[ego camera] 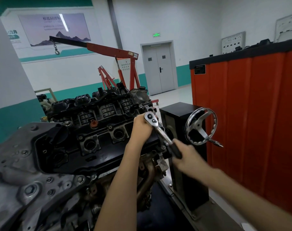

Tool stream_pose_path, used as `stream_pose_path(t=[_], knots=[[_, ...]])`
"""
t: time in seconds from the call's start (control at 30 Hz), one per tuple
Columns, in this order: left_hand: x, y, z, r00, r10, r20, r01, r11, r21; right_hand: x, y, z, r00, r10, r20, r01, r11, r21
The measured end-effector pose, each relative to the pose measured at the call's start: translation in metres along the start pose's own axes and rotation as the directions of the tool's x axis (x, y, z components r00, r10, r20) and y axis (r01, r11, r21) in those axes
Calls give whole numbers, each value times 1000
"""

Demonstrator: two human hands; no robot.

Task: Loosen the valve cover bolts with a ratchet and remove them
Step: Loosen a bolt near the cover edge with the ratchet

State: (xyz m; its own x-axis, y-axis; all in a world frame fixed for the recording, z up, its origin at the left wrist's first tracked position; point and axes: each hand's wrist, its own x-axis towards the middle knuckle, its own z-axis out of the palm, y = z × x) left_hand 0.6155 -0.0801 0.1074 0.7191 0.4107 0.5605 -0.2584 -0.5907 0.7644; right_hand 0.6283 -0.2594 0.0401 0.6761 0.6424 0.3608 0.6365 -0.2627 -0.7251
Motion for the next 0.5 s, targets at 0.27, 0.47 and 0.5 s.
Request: stream_pose_path(t=[0.27,0.47,0.5], knots=[[3,-6,4,998,57,-26,-56,997,44,21,9,-26,996,-77,-52,56,945,-323],[2,-1,21,989,78,-127,-88,993,-76,-20,-34,82,963,178,-201,-88,917,389],[1,-1,21,986,92,-139,-100,994,-51,-20,-39,87,962,184,-203,-84,904,420]])
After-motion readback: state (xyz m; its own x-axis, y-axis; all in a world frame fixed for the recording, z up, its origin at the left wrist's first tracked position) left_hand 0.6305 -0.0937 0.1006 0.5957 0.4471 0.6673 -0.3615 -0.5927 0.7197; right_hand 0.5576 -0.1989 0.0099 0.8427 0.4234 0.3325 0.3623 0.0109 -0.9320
